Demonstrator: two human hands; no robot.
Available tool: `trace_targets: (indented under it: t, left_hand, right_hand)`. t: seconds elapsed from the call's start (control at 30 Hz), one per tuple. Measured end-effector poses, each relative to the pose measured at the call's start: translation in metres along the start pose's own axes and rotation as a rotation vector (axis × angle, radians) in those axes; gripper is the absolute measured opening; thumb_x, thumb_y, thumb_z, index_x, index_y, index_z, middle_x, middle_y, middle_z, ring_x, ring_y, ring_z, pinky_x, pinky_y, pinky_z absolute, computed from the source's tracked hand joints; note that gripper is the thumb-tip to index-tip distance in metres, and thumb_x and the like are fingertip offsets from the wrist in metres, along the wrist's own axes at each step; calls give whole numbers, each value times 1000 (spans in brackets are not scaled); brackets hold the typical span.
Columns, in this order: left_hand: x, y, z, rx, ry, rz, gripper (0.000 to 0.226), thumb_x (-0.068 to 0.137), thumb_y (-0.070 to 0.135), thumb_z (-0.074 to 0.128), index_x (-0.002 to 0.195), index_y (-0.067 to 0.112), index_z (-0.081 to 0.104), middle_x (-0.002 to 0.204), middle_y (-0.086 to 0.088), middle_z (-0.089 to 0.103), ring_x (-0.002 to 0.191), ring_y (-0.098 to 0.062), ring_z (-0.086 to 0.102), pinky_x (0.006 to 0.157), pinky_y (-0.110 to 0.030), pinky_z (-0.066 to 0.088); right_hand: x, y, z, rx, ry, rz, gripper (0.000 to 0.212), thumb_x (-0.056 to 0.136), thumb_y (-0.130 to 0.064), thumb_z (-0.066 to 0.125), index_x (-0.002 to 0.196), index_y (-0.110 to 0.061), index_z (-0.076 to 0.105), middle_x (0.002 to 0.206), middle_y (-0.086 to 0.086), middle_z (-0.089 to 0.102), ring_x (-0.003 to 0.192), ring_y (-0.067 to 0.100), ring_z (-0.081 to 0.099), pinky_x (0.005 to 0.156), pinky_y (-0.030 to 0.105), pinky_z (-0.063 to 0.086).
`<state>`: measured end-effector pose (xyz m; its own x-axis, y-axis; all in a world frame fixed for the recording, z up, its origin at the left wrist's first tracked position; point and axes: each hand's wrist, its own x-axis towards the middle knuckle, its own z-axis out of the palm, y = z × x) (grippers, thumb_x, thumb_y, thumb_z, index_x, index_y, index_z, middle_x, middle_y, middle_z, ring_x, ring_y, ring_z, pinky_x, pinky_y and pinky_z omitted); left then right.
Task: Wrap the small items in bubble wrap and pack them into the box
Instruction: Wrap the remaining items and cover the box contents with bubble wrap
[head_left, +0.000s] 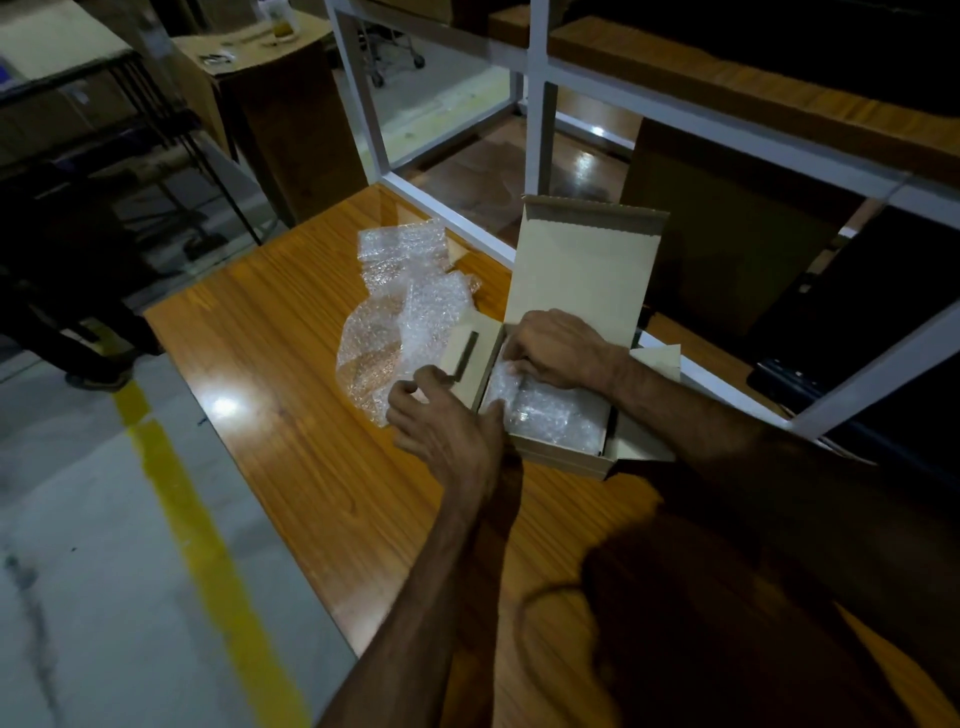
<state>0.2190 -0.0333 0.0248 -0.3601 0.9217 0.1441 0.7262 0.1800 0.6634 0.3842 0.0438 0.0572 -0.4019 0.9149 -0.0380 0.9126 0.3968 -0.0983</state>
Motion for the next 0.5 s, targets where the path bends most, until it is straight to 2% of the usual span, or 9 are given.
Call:
trace_targets:
  t: [0.07,0.17,0.23,0.33,0.4,0.5]
  left_hand:
    - [5,5,0,-109,-56,-162,96,57,32,99,132,21,40,142,-13,38,132,-35,38,102,-55,41]
    - [9,0,6,-279,-132,-277,107,60,26,100,143,22,32,142,-12,43,130,-34,46,101,-55,49]
    - [9,-3,9,-422,-174,-359,105,65,20,98,145,19,30,127,-7,51,116,-30,56,90,-45,56]
    - [6,2,11,-539,-202,-482,89,73,11,93,141,12,36,110,0,55,97,-21,58,80,-30,50]
    - [6,3,14,-617,-200,-558,81,73,8,92,136,11,41,108,1,59,90,-16,59,76,-27,48]
    - [9,1,15,-681,-215,-639,73,73,7,92,125,14,42,97,5,58,77,-6,56,61,-23,45]
  right_hand:
    - [4,-6,-2,-43,-7,27,24,100,-30,64,111,-15,77,108,12,75,102,30,68,89,40,53]
    - [14,-11,-7,-107,-16,35,20,98,-29,69,112,-18,78,110,8,76,101,27,70,88,38,54]
    - [20,-17,-11,-157,-47,49,18,95,-27,72,110,-19,80,109,7,76,99,26,71,85,37,55]
    - [28,-27,-14,-224,-71,63,16,92,-19,76,108,-16,78,110,9,75,101,29,71,84,38,56]
    - [28,-28,-13,-226,-52,61,16,93,-17,73,108,-14,75,113,11,74,103,31,69,84,39,55]
    - [21,-24,-11,-153,10,51,15,94,-22,73,108,-17,75,110,8,73,101,31,68,81,39,52]
